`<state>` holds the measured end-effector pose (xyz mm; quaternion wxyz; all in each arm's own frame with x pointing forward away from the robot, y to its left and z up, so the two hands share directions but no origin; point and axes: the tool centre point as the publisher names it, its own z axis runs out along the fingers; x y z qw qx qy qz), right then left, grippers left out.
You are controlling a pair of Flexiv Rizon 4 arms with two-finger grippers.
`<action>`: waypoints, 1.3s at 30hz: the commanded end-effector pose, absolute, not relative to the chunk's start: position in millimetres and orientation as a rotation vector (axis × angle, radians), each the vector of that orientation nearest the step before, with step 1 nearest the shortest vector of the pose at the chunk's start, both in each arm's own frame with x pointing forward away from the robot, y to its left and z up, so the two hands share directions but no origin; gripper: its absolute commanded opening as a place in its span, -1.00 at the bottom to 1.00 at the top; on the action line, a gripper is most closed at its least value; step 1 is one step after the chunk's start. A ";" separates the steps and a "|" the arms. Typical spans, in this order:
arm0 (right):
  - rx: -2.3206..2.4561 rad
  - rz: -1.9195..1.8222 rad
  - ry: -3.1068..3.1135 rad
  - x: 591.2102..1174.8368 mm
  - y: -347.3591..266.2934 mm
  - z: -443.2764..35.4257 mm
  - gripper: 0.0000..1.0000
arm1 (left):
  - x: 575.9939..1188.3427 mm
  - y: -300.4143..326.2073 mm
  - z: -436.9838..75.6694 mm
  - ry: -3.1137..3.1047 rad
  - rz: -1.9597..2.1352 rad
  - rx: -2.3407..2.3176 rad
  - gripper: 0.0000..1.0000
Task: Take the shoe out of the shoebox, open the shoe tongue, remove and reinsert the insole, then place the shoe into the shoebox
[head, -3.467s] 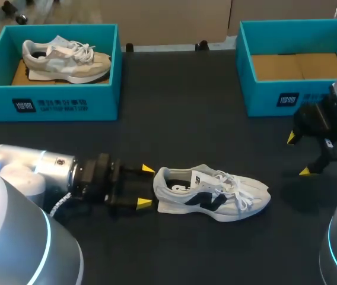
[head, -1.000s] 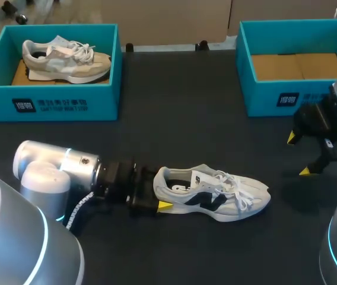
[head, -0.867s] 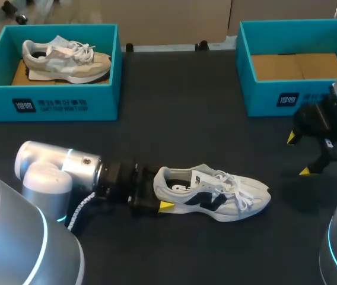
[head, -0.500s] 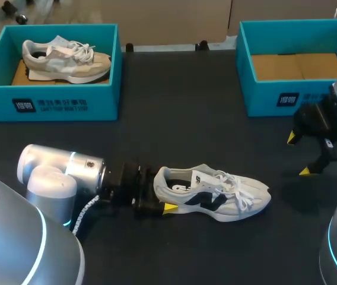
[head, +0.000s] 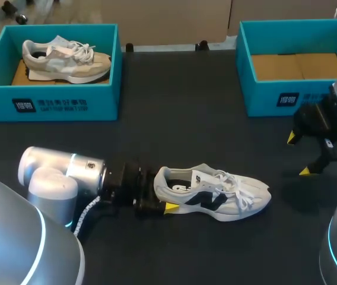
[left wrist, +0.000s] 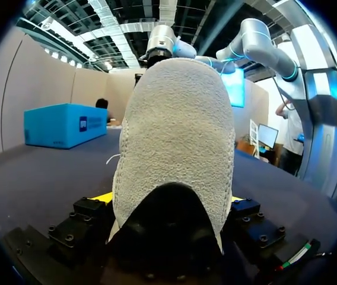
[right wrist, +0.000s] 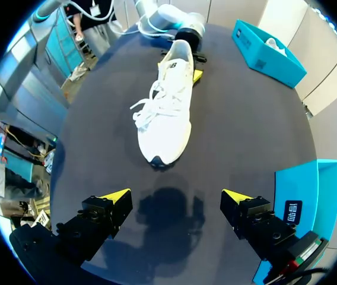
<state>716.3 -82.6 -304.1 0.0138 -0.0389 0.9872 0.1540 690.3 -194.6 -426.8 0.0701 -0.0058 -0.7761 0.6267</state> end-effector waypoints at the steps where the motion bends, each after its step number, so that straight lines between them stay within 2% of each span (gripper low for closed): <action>1: -0.122 0.476 3.073 715.2 -82.5 -304.4 1.00 | 689.9 -195.4 -433.4 -2.332 1.879 -0.020 -1.00; 13: -0.122 0.476 3.073 715.2 -82.5 -304.4 1.00 | 689.9 -195.4 -433.4 -2.332 1.879 -0.020 -1.00; 23: 0.529 0.294 3.088 714.4 -34.1 -287.7 1.00 | 689.9 -195.4 -433.4 -2.332 1.879 -0.020 -1.00; 31: 1.255 -0.046 2.834 693.1 2.8 -265.3 1.00 | 689.9 -195.4 -433.4 -2.332 1.879 -0.020 -1.00; 39: 1.289 0.015 2.796 690.4 11.2 -256.9 1.00 | 689.9 -195.4 -433.4 -2.332 1.879 -0.020 -1.00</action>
